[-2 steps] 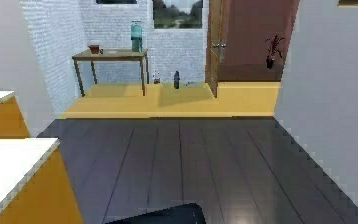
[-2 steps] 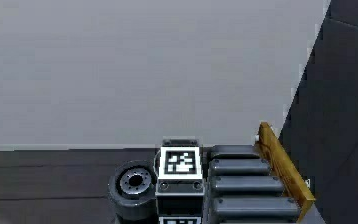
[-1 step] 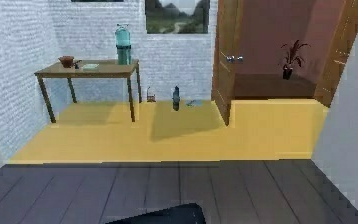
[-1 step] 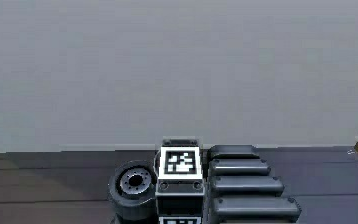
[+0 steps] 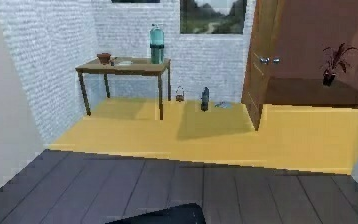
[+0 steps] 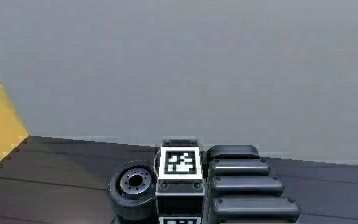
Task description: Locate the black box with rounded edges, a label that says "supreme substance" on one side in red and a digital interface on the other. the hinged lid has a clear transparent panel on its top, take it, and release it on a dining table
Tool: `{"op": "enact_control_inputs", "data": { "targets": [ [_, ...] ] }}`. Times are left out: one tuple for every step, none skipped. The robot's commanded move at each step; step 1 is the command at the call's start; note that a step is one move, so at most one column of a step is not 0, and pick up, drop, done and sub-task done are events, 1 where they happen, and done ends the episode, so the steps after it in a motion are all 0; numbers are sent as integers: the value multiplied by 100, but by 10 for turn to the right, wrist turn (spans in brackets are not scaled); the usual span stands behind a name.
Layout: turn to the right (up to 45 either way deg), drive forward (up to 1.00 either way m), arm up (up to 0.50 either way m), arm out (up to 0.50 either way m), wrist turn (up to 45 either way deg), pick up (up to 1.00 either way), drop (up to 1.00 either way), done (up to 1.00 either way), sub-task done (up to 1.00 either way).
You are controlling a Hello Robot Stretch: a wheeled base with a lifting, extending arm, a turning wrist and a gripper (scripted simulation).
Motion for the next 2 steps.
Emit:
{"op": "enact_control_inputs", "data": {
  "targets": [
    [0, 15, 0, 0, 0, 0, 0, 0, 0],
    [-210, 0, 0, 0, 0, 0, 0, 0, 0]
  ]
}}
